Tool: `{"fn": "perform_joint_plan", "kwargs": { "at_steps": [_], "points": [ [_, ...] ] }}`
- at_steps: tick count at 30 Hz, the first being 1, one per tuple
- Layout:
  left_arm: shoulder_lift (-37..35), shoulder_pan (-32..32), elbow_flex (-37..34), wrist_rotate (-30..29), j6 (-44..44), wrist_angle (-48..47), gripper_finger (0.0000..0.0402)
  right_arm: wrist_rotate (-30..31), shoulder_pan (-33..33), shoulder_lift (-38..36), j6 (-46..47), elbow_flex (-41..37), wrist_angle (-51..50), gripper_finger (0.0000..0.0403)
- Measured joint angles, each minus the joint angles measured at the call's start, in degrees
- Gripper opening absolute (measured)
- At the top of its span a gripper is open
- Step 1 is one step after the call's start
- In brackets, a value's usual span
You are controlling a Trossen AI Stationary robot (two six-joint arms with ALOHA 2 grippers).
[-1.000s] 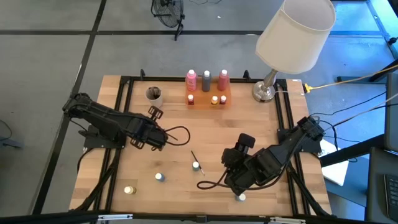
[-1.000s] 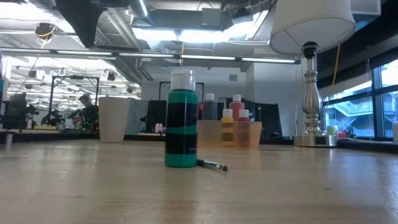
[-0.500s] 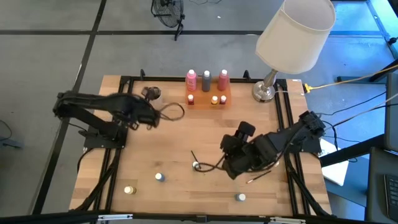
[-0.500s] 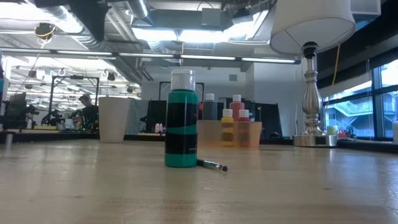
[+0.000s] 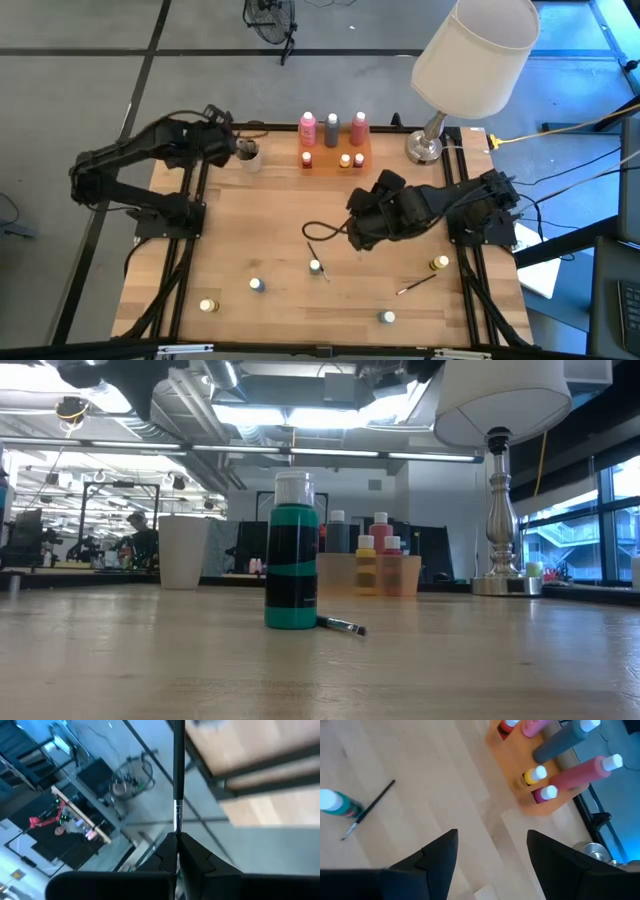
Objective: Pick & Place Paint Supplies
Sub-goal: Put the silver paint brush into the white cup
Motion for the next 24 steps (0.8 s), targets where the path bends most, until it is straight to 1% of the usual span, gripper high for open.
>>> {"fn": "perform_joint_plan", "kwargs": {
  "at_steps": [5, 8, 13, 15, 19, 24],
  "points": [
    [0.77, 6.82, 0.0, -0.87, 8.28, -0.02, 0.0003, 0.0, -2.26, 0.01, -2.66, 0.0, 0.04, 0.024],
    [2.57, 9.21, 0.0, -1.37, 11.55, 0.55, 0.0003, 0.0, -3.41, 0.01, -4.14, 0.0, 0.38, 0.024],
    [7.05, 13.29, 0.0, -0.62, 17.57, 6.42, 0.0003, 0.0, -4.57, 0.01, -6.69, 0.0, 1.52, 0.024],
    [9.75, 14.68, -0.02, -0.84, 18.02, 6.92, 0.0003, 0.0, -4.65, 0.01, -7.08, 0.0, 1.55, 0.024],
    [14.05, 16.75, -0.06, -1.31, 15.29, 5.08, 0.0003, -0.02, -4.65, 0.01, -7.06, -1.02, 1.56, 0.024],
    [17.16, 16.07, -0.07, -1.29, 13.34, 4.52, 0.0003, -0.02, -4.36, 0.09, -5.77, -2.47, 1.55, 0.024]
  ]
}}
